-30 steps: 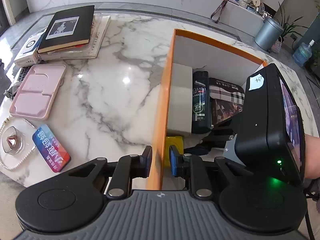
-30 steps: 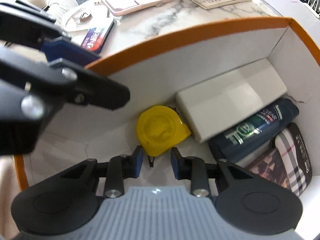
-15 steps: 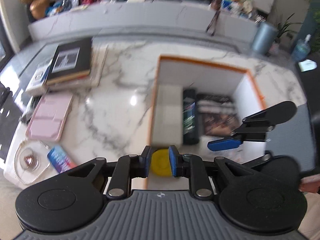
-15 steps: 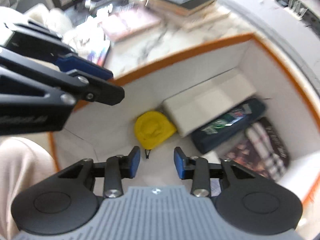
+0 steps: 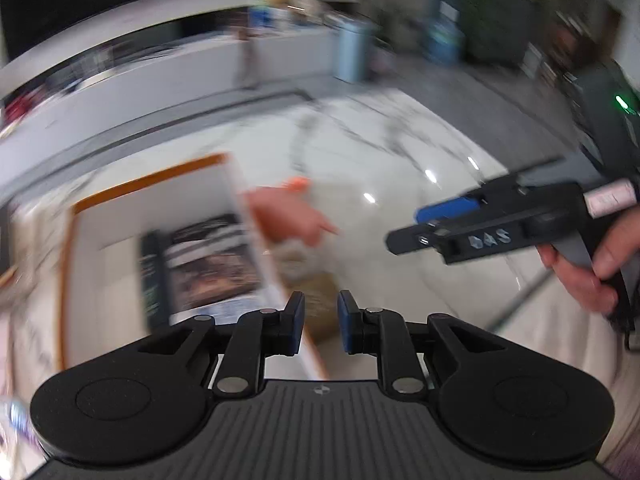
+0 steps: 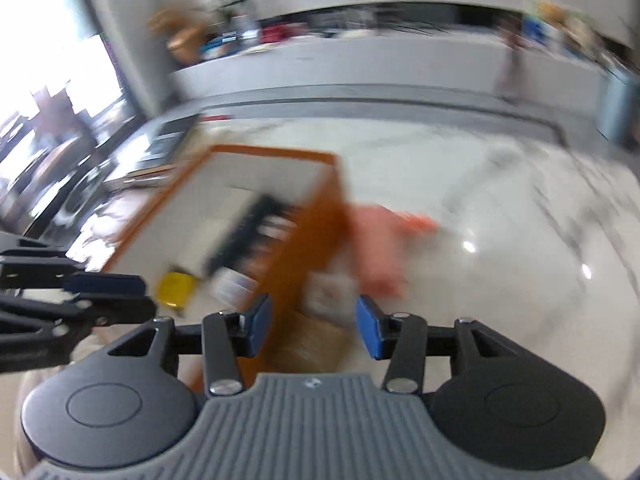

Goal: Organize rigid objects
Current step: 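Move both tools back toward the gold box and clear cube on the table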

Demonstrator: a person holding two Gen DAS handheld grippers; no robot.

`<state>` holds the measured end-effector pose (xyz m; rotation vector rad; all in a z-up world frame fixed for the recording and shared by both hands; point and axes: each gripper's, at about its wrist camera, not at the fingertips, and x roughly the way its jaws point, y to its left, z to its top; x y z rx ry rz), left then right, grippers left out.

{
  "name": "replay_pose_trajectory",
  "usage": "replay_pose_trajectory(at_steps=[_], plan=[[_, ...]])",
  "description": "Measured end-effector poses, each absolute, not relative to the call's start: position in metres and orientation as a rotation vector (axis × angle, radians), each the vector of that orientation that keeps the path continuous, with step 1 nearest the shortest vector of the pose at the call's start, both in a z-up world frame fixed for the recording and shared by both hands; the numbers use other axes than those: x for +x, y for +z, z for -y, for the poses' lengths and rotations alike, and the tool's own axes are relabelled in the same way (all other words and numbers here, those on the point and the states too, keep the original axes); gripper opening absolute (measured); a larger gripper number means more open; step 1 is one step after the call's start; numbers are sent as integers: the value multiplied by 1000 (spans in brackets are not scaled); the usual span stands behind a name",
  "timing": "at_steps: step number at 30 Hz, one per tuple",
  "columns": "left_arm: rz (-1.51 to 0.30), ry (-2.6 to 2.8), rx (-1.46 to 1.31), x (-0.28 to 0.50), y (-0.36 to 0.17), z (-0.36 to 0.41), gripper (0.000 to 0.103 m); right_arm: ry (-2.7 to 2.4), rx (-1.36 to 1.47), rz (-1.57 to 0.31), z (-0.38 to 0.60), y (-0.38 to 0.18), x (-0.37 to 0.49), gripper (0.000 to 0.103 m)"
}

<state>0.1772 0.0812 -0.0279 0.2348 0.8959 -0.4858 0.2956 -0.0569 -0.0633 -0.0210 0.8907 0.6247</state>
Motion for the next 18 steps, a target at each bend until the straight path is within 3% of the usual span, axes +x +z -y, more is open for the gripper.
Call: replay_pose_trajectory(at_steps=[3,10,18], plan=[[-896,-535,411,176,-45,-46,27,559,57,-919,88,-85,290,49],[-998,-594,690,206,-86,-1,52,483,140,-890,100,-114,301,53],[-1163,-589,1121,237,-144,31,62,526,329,-918,122,-128,317,53]])
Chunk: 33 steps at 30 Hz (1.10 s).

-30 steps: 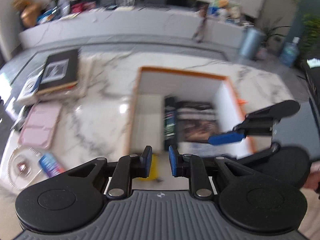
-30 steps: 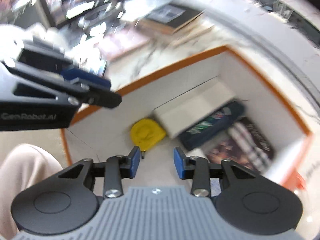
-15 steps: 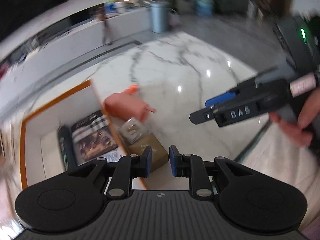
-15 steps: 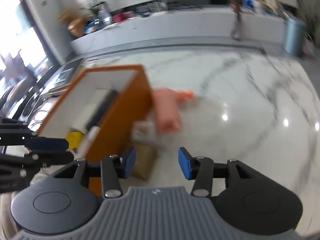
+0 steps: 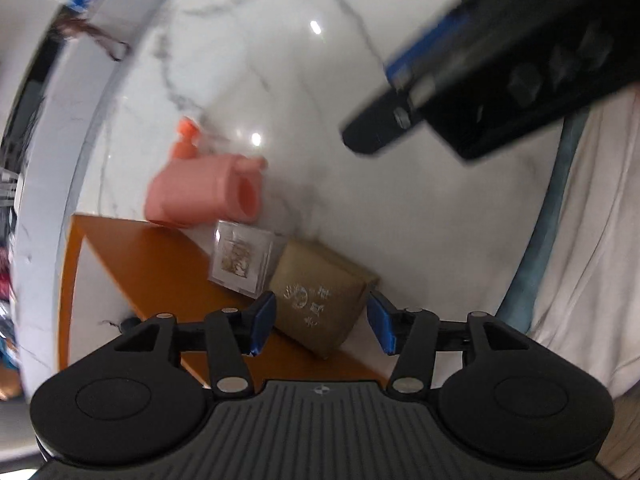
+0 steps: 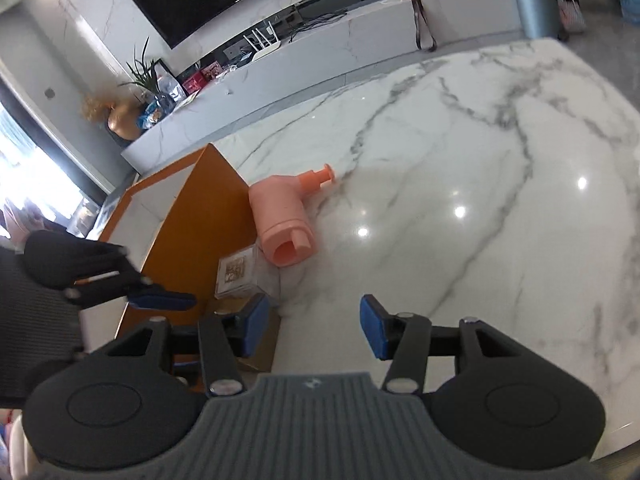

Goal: Organize rigid objects
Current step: 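Move both tools back toward the gold box and clear cube on the table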

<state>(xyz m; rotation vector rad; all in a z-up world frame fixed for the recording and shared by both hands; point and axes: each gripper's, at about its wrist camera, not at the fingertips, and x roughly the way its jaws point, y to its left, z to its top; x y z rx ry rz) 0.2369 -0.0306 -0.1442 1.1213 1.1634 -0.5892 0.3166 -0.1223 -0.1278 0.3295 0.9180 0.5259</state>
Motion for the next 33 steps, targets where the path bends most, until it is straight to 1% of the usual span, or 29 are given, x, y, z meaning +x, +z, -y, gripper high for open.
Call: replay_pose_trajectory(at_steps=[1,4,7,8,12,16,20,22,25,28,33], plan=[[-1170,-576,1180,237,-151,32,65,530,341,-918,124,-128,317,53],[-1218,-550,1277,240,-167,35,66,537,377,-928,128,-134,322,53],[-1282,-526,1288,247,-180,34,66,542,398,-943,130,-140,326,53],[-1290,-508,1291,250,-181,33,69,546,403,-946,131,-141,327,53],[-1319,-491,1286,257,-183,38,66,545,427,-958,135,-143,329,53],[-1314,-467,1216,261,-178,41,61,538,471,-966,140,-146,332,53],[-1278,-485,1132,259,-167,49,51,513,489,-944,146,-143,332,52],[-1257,-504,1084,253,-162,66,50,486,498,-942,150,-143,334,53],[-1210,-520,1075,248,-161,82,40,457,517,-939,155,-143,335,53],[-1211,-527,1041,250,-161,88,29,436,544,-947,160,-145,337,53],[-1169,-528,949,252,-139,81,31,437,548,-953,161,-146,338,53]])
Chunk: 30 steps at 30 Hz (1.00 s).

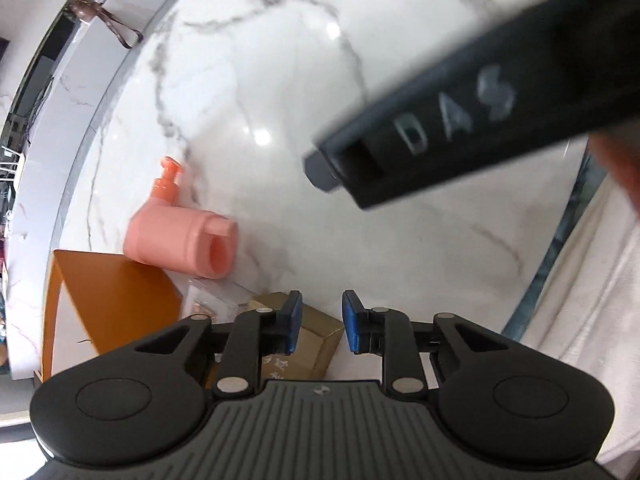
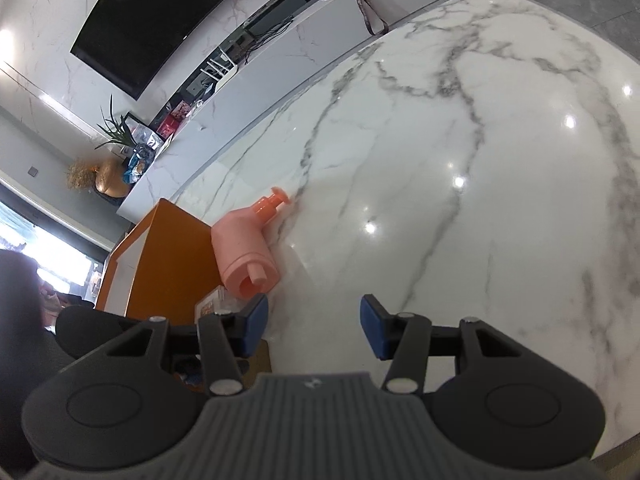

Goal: Organize rigid objects
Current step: 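Move both tools back toward the gold box and clear cube on the table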

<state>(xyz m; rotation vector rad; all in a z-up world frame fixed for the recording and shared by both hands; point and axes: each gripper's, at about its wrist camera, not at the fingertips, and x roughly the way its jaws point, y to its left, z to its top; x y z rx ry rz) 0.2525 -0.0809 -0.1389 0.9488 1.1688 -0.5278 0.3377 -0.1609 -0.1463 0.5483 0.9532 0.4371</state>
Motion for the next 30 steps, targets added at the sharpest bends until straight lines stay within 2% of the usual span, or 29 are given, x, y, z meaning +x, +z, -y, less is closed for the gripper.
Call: replay_pose_trajectory(at_steps=[7,16,20,24,30], plan=[[-1144,-499,881,253,-108,49,35,499,482,-975,148,-146,337,53],[-1147,-541,903,252,-100,19,39,693,214,-1007,94,-144,329,53],[-1148,-577,934,253,-100,6,42,787,124,-1011,71,-145,324,59],[-1150,-612,891,251,-93,-7,44,832,63,-1045,56,-151,325,60],[-1129,-621,682,257,-73,-32,44,836,-18,-1068,33,-156,323,66]])
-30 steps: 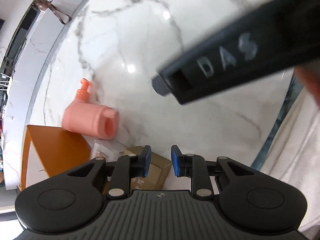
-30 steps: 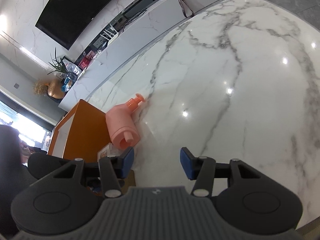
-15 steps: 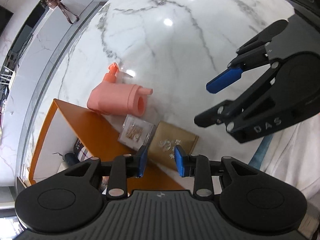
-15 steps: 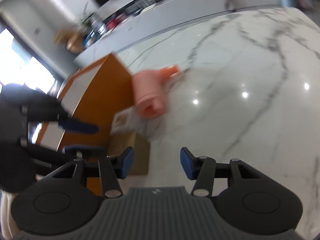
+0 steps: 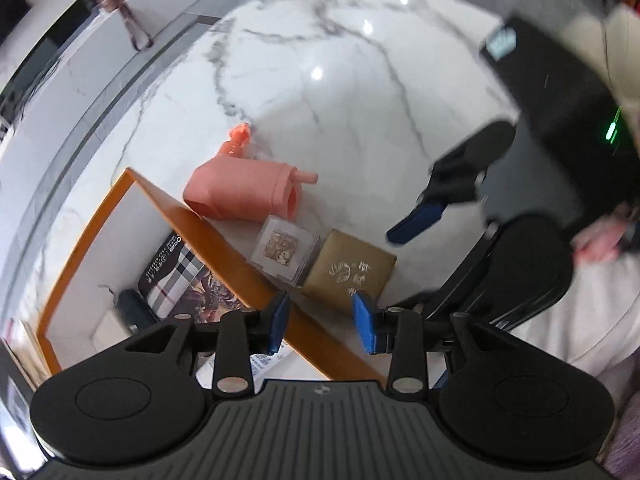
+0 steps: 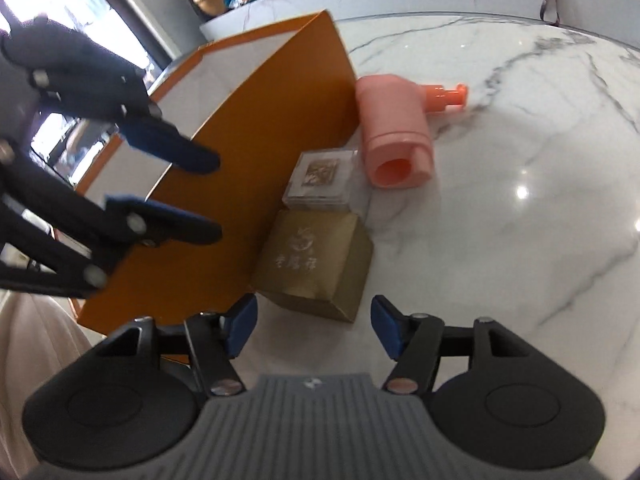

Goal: Organize rigid objects
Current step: 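Move both tools back toward the gold box and clear cube on the table, then grasp the gold box with the right tool while left grasps the clear cube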

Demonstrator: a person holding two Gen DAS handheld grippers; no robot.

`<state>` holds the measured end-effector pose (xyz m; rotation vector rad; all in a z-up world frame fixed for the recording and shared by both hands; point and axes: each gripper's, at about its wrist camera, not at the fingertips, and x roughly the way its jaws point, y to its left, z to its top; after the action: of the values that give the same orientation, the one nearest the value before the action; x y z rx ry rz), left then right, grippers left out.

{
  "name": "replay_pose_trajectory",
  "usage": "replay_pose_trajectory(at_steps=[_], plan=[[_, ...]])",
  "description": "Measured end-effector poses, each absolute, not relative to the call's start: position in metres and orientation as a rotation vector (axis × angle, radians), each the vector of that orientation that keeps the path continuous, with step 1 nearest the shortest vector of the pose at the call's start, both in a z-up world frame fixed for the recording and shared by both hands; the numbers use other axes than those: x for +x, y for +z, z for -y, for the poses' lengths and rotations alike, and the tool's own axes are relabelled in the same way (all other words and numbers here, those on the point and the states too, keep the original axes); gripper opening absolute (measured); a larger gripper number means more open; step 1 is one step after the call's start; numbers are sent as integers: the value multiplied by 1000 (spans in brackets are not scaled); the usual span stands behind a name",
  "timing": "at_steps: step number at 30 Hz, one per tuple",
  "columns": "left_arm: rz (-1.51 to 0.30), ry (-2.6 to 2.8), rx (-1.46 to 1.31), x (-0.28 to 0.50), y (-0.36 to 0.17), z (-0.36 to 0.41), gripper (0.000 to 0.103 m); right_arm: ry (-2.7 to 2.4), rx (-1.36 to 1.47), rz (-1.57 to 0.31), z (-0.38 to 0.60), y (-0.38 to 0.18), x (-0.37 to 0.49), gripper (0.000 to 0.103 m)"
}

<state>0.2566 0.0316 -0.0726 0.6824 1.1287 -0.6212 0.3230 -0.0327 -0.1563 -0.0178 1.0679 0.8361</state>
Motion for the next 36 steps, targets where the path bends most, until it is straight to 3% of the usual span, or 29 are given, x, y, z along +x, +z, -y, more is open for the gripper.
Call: replay_pose_trajectory(at_steps=[4,19,25,36], plan=[[-1112,-615,592,256,-66,-40,44,800,-40,-1029,20,-156,322,75],[-1057,-672,672,259,-74,-33,45,626,-32,-1106,40,-162,330,67],[-1034,-712,877,277,-95,-5,61,468,26,-1143,83,-159,346,67],[-1220,-720,1101,320,-147,21,74,466,98,-1135,82,-171,357,73]])
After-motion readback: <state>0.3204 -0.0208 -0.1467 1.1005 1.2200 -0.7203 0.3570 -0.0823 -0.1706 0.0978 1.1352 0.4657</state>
